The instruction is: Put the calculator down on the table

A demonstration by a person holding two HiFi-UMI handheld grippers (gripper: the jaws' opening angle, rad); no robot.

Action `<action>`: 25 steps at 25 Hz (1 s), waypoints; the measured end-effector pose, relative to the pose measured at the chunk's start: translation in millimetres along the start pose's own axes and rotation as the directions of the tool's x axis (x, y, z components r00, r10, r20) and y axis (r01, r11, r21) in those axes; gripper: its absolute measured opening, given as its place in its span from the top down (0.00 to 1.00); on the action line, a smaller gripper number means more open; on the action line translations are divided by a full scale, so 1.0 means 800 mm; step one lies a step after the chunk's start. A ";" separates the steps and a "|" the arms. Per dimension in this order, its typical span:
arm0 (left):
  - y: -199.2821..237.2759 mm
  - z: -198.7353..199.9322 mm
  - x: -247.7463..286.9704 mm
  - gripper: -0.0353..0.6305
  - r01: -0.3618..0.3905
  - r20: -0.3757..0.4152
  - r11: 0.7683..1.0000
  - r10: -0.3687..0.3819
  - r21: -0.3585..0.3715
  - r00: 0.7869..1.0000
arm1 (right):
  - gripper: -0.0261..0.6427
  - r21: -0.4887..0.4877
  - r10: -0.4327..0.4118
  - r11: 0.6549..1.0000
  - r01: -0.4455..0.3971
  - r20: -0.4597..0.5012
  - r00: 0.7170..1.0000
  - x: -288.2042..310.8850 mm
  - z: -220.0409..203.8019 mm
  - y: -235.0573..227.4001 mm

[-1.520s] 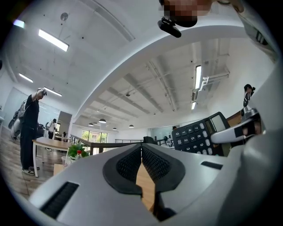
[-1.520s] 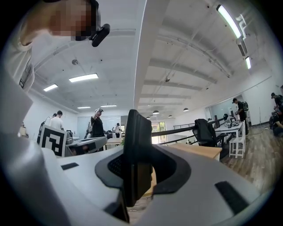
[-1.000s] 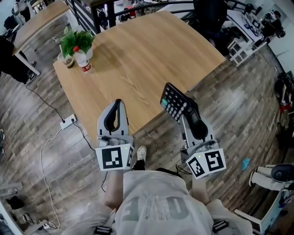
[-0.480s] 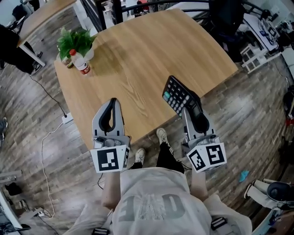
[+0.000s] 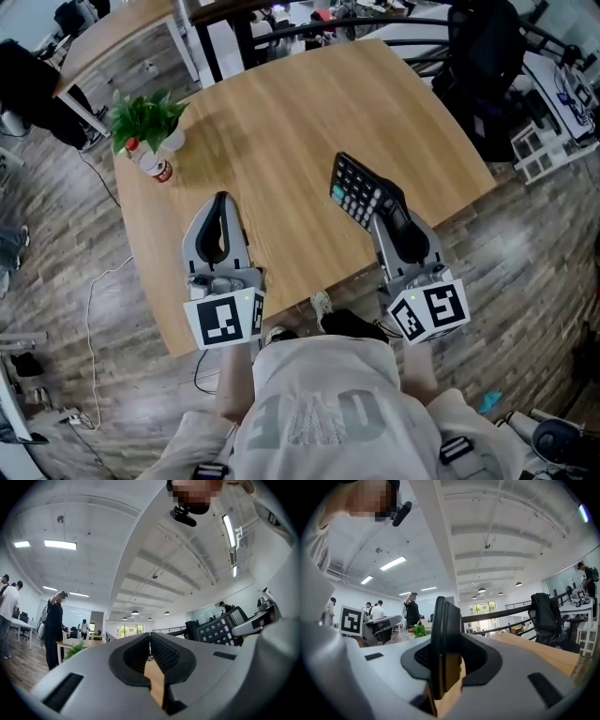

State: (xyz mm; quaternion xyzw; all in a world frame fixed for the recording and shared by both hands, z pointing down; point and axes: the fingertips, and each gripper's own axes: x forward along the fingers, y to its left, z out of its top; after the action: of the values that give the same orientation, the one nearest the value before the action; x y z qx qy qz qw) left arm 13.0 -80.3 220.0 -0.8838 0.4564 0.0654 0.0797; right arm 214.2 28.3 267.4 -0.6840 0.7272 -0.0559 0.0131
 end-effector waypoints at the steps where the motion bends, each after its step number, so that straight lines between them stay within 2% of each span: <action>1: -0.007 0.001 0.009 0.93 -0.006 0.001 1.000 0.006 0.004 1.000 | 0.78 -0.002 0.011 1.000 -0.011 -0.002 1.000 0.003 0.003 -0.011; 4: -0.029 0.000 0.032 0.93 -0.022 -0.012 0.999 0.022 0.030 1.000 | 0.78 -0.053 0.044 0.998 -0.045 -0.018 0.999 0.010 0.010 -0.039; 6: -0.044 -0.004 0.043 0.93 -0.019 -0.036 0.996 0.022 0.091 0.999 | 0.78 -0.152 0.046 0.987 -0.053 -0.053 0.998 0.017 0.008 -0.053; 8: -0.055 -0.011 0.053 0.93 -0.005 -0.067 0.989 0.015 0.146 0.998 | 0.78 -0.187 0.053 0.980 -0.068 -0.081 0.995 0.026 0.001 -0.062; 11: -0.058 -0.019 0.062 0.93 0.011 -0.085 0.994 -0.002 0.113 0.996 | 0.78 -0.111 0.071 0.990 -0.083 -0.106 0.992 0.037 -0.010 -0.070; 13: -0.054 -0.021 0.073 0.93 0.014 -0.079 0.996 -0.007 0.085 0.997 | 0.78 -0.101 0.065 0.992 -0.077 -0.118 0.991 0.047 -0.009 -0.075; 16: -0.045 -0.018 0.085 0.93 -0.004 -0.062 0.999 0.007 0.049 0.998 | 0.78 -0.103 0.075 0.991 -0.087 -0.116 0.990 0.062 -0.002 -0.076; 20: -0.037 -0.017 0.095 0.93 -0.004 -0.059 0.999 0.007 0.054 0.998 | 0.78 -0.115 0.108 0.986 -0.123 -0.127 0.986 0.079 0.003 -0.075; 25: -0.023 -0.028 0.098 0.93 -0.039 -0.086 0.999 0.042 0.029 0.995 | 0.78 -0.186 0.177 0.956 -0.226 -0.247 0.953 0.110 0.004 -0.074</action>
State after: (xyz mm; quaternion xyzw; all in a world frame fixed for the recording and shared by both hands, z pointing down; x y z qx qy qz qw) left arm 73.6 -136.6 228.4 -0.8751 0.4781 0.0224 0.0708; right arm 267.8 -63.1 275.3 -0.5923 0.7920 -0.0545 -0.1377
